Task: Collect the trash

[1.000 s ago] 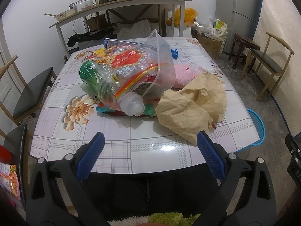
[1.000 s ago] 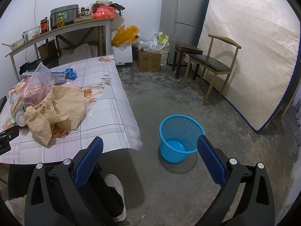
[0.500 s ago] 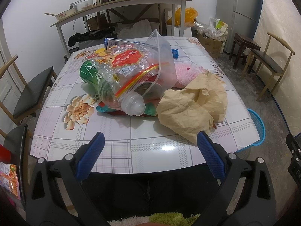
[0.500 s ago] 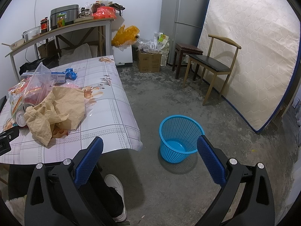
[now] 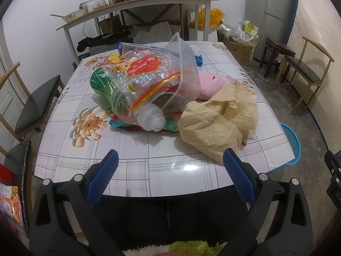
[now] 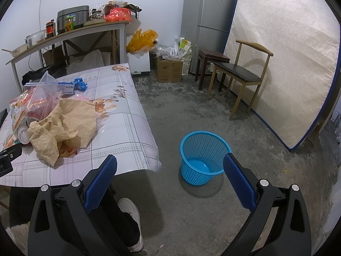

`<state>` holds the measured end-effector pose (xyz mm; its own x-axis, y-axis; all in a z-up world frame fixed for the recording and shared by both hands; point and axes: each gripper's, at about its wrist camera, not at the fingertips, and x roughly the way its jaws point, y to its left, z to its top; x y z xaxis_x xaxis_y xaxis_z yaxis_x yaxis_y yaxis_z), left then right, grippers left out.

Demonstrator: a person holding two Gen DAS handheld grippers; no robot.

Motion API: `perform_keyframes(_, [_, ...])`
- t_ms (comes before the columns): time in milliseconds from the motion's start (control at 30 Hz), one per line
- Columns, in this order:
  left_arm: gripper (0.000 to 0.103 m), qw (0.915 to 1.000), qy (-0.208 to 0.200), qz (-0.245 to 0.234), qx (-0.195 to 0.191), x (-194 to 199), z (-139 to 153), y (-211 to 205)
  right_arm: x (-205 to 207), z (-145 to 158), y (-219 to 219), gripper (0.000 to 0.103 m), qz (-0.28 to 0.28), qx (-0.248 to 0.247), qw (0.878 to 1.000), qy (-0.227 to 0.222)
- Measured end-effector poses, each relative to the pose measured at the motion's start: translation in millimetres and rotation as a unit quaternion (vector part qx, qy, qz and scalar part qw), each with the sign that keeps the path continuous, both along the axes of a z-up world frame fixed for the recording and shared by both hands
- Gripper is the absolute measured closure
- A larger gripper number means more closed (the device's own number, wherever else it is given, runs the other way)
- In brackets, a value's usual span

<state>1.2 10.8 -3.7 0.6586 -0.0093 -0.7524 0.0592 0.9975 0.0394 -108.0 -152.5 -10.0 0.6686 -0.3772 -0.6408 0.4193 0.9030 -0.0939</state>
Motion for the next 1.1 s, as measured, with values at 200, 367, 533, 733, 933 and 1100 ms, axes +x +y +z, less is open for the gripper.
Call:
perform_keyframes(200, [0.009,1.0000,-0.001,0.001,0.000,0.7,-0.7,1.9,-0.1,0.7,0.4,0.006,0.000,0.001,1.000,-0.001])
perform_keyframes(367, [0.009,1.0000,-0.001,0.000,0.001,2.7,-1.1,3.6,-3.4,-1.8,5.3,0.006,0.001,0.002,1.000,-0.001])
perform_keyframes(533, [0.009,1.0000,-0.002,-0.002,0.001,9.0,-2.5,11.9,2.6,6.7,4.1,0.006,0.005,0.012,1.000,-0.005])
perform_keyframes(733, [0.009,0.9997,0.020,0.016,-0.002,19.5,-13.9,36.1,20.4,9.2,14.2,0.006,0.044,0.039,0.998,-0.013])
perform_keyframes(933, [0.009,0.9992,0.007,0.022,-0.032,26.0,-22.3,68.2,67.1,5.4,49.5,0.006,0.166,0.101,0.981,-0.007])
perform_keyframes(1100, [0.009,0.9981,0.007,-0.012,-0.061,33.5,-33.5,76.7,111.7,0.1,89.4,0.006,0.260,0.082,0.962,-0.009])
